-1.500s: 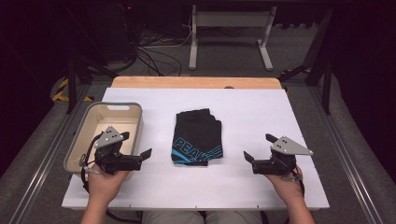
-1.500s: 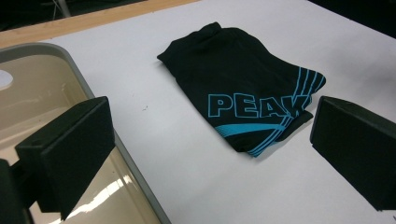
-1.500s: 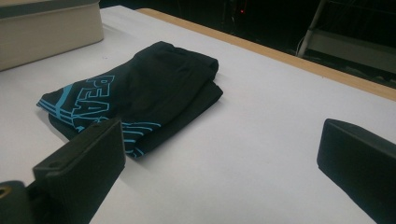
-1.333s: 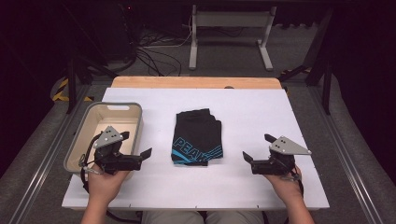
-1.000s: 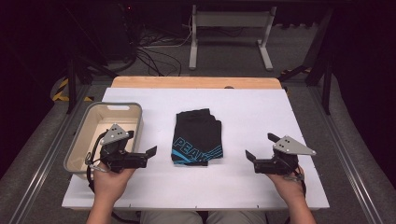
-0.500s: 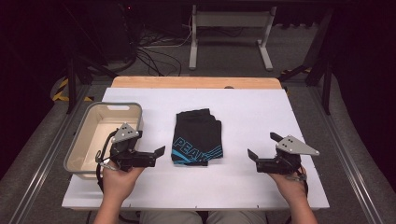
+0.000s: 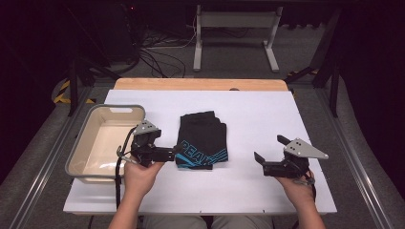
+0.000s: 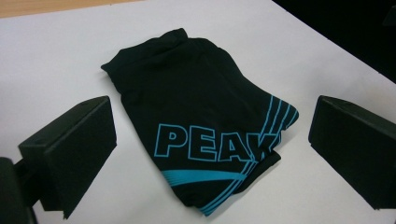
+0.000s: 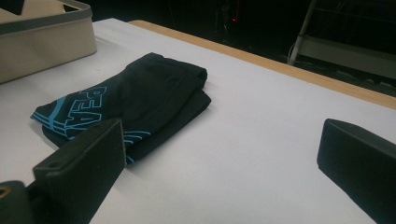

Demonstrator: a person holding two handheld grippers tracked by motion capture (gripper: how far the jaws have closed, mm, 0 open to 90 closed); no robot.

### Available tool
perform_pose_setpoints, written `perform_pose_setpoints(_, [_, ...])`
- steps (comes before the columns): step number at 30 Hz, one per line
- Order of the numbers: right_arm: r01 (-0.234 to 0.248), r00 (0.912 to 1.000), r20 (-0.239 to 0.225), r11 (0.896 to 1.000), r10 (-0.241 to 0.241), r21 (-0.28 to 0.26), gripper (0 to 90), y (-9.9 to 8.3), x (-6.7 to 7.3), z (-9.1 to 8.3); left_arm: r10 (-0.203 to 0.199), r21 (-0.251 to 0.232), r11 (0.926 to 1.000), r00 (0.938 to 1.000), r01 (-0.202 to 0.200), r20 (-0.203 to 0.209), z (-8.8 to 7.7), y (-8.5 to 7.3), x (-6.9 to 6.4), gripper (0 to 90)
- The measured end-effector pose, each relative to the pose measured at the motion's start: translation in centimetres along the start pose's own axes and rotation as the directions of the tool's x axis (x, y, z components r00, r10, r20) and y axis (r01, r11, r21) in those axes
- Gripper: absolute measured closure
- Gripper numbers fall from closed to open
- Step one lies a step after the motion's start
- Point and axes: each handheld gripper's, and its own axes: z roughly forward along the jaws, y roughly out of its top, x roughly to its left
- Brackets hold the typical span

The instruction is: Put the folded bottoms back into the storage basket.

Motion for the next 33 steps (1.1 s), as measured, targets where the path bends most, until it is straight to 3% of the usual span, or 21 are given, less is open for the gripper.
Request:
perform_pose_setpoints(4, [-0.002, 1.0000, 0.001, 1.000, 0.002, -0.004, 1.8, 0.0, -0.1, -0.1, -0.001, 0.002, 1.0000, 1.0000, 0.001, -0.006, 1.0, 0.4, -0.1, 1.9])
perform_pose_setpoints(9, [-0.004, 1.0000, -0.002, 1.000, 0.004, -0.009, 1.8, 0.1, -0.1, -0.2, -0.039, 0.039, 0.9984, 0.9988, 0.040, -0.031, 2.7, 0.8, 0.0, 2.0])
perform_pose_setpoints(13, [-0.004, 1.0000, -0.003, 1.000, 0.004, -0.012, 1.8, 0.1, -0.1, -0.2, -0.085, 0.080, 0.9929, 0.9954, 0.088, -0.045, 4.3, 0.8, 0.8, 2.0])
perform_pose_setpoints(21, [-0.007, 1.0000, -0.007, 1.000, 0.007, -0.010, 1.8, 0.1, -0.1, -0.2, -0.108, 0.134, 0.9843, 0.9923, 0.115, -0.061, 6.4, 0.5, 1.6, 2.0])
perform_pose_setpoints(26, [-0.007, 0.9999, -0.007, 1.000, 0.007, -0.016, 1.8, 0.1, -0.2, -0.2, -0.157, 0.148, 0.9755, 0.9862, 0.163, -0.052, 7.4, 0.4, 2.6, 2.1])
perform_pose_setpoints(27, [-0.011, 0.9999, -0.008, 1.000, 0.011, -0.016, 1.8, 0.1, -0.2, -0.3, -0.187, 0.165, 0.9675, 0.9813, 0.192, -0.045, 8.0, 0.3, 3.0, 2.2])
perform_pose_setpoints(29, [-0.011, 0.9999, -0.008, 1.000, 0.011, -0.016, 1.8, 0.1, -0.2, -0.3, -0.197, 0.171, 0.9645, 0.9796, 0.201, -0.040, 8.2, 0.3, 3.3, 2.2])
perform_pose_setpoints(31, [-0.011, 0.9999, -0.009, 1.000, 0.011, -0.017, 1.8, 0.1, -0.2, -0.3, -0.233, 0.173, 0.9566, 0.9720, 0.235, -0.031, 8.6, 0.2, 3.8, 2.2])
perform_pose_setpoints(33, [-0.011, 0.9999, -0.011, 1.000, 0.011, -0.017, 1.8, 0.1, -0.2, -0.3, -0.240, 0.174, 0.9544, 0.9701, 0.242, -0.033, 8.8, 0.2, 4.0, 2.3])
